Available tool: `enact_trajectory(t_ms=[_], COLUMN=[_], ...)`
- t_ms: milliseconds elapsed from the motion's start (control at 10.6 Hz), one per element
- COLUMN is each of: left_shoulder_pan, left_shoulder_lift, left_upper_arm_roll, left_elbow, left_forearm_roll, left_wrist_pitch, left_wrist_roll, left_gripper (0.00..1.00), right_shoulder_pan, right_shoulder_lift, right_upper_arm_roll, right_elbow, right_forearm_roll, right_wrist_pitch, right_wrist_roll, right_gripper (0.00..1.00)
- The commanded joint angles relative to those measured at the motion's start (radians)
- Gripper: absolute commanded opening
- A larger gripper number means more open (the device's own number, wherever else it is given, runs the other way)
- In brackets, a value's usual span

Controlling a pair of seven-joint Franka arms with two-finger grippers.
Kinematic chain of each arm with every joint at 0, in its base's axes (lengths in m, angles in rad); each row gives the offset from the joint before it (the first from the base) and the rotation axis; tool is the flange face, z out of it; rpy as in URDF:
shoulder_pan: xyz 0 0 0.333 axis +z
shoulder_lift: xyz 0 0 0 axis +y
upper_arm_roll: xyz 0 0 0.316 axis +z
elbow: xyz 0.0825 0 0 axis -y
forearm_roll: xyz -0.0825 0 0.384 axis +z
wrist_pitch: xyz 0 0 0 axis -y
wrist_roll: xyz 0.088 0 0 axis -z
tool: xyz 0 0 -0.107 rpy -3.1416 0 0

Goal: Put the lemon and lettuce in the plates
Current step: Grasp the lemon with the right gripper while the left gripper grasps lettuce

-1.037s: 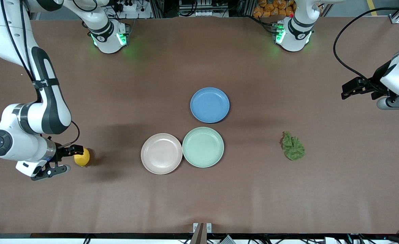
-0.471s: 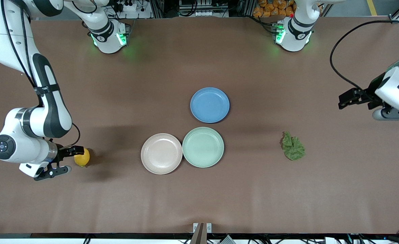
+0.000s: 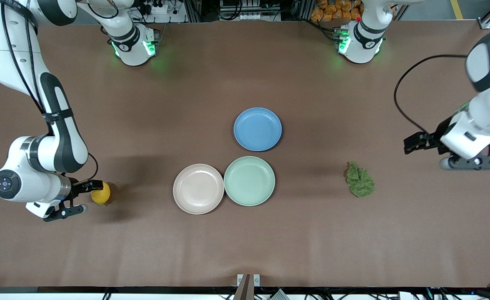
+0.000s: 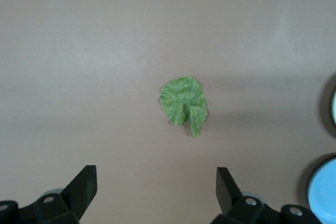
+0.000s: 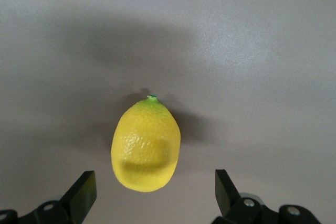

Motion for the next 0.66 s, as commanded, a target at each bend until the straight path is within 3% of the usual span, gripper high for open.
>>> enact_trajectory(t_ms=[0,377,566], left_shoulder_pan=[0.002,0.029,0.028], left_shoulder_lift=[0.013,0.059,0.097], left_upper_arm_roll=[-0.003,-0.003,-0.004], left_elbow=[-0.118,-0.257,-0.280], left_forearm_roll=[0.020,0.020,0.020], left_wrist_pitch=[0.126,0.335,0.383], left_wrist_roll=[-0.010,-0.010,-0.010], left_gripper=[1.00,1.00,1.00], right_shoulder_pan=[-0.018,-0.017,-0.017], right_shoulder_lift=[0.034,0.063,0.071], right_upper_arm_roll=[0.013,0.013,0.011], right_elbow=[0.021,0.021,0.021], right_forearm_roll=[-0.001,0.036,0.071], right_wrist_pitch=[0.023,0.068,0.068], right_wrist_roll=[-0.003,0.011,0.011], right_gripper=[1.00,1.00,1.00])
